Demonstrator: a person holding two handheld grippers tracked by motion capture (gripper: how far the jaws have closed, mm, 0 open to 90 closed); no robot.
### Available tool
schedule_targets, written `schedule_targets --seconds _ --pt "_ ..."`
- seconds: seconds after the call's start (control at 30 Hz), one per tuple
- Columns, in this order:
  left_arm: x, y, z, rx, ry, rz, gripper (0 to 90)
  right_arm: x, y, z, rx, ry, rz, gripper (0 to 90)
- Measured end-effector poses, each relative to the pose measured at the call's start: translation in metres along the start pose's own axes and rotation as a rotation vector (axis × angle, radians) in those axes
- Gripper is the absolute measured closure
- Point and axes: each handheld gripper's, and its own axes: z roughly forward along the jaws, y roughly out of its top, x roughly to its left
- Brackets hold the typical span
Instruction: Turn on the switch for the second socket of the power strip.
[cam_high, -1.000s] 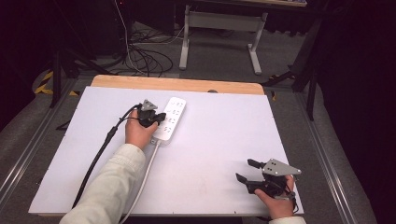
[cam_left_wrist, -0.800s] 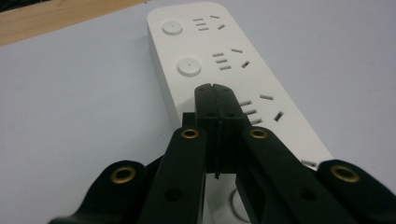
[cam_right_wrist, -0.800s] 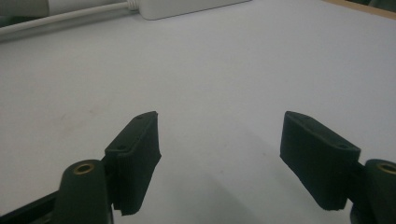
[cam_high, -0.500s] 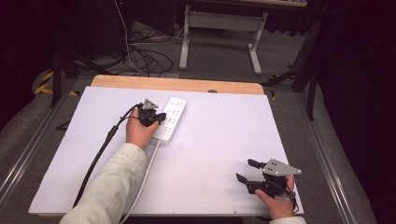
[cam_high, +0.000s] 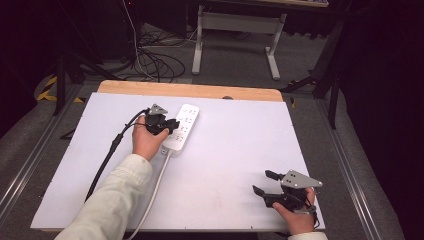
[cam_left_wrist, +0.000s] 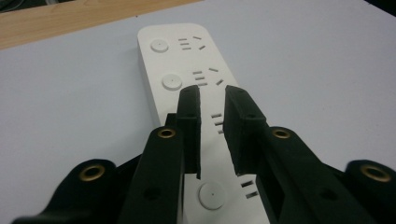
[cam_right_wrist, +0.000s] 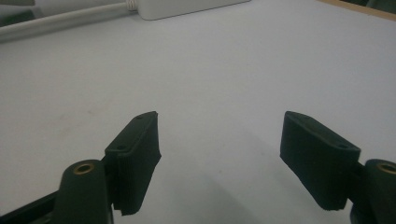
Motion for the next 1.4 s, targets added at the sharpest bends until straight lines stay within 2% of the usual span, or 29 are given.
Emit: schedule_targets --seconds 0.13,0.27,0.3,0.43,0.47,0.57,0.6,0.67,0.73,0.87,1.03,1.13,1.23,1.4 --pt "-0.005 0.001 -0.007 0.013 -0.002 0.017 70.3 0.0 0.001 0.001 0.003 -0.001 0.0 29.1" --pt "-0.009 0.005 -0.015 -0.008 -0.005 0.033 67.3 0.0 0.001 0.003 0.007 0.001 -0.003 29.1" --pt "-0.01 0.006 -0.016 -0.013 -0.012 0.023 67.1 0.0 0.001 0.003 0.006 0.001 -0.002 29.1" --pt "-0.01 0.007 -0.02 -0.019 -0.005 0.038 65.4 0.0 0.002 0.003 0.006 0.002 -0.001 29.1" --pt "-0.012 0.007 -0.02 -0.019 -0.017 0.027 64.5 0.0 0.002 0.003 0.006 0.002 -0.002 29.1" --pt "-0.015 0.007 -0.023 -0.009 -0.021 0.023 58.6 0.0 0.001 0.002 0.005 0.003 -0.002 29.1" --pt "-0.017 0.007 -0.025 -0.01 -0.012 0.049 51.1 0.0 0.001 0.002 0.003 0.004 0.0 29.1" --pt "-0.021 0.008 -0.029 -0.015 -0.01 0.073 48.9 0.0 0.001 0.002 0.003 0.004 -0.003 29.1" --pt "-0.025 0.008 -0.035 -0.016 -0.011 0.091 43.8 0.0 0.002 0.002 0.002 0.005 -0.006 29.1" --pt "-0.029 0.008 -0.049 -0.039 -0.021 0.09 35.4 0.001 0.002 0.002 0.003 0.003 -0.008 29.1" --pt "-0.031 0.006 -0.066 -0.029 -0.034 0.073 31.4 0.002 0.002 0.002 0.005 0.002 -0.008 29.1" --pt "-0.032 0.003 -0.076 -0.044 -0.062 0.046 30.2 0.001 0.002 0.003 0.006 0.002 -0.01 29.2" --pt "-0.033 0.0 -0.088 -0.055 -0.072 0.053 28.8 0.001 0.002 0.003 0.007 0.003 -0.01 29.1" --pt "-0.036 -0.006 -0.107 -0.084 -0.063 0.071 25.6 0.002 0.002 0.002 0.005 0.004 -0.008 29.1"
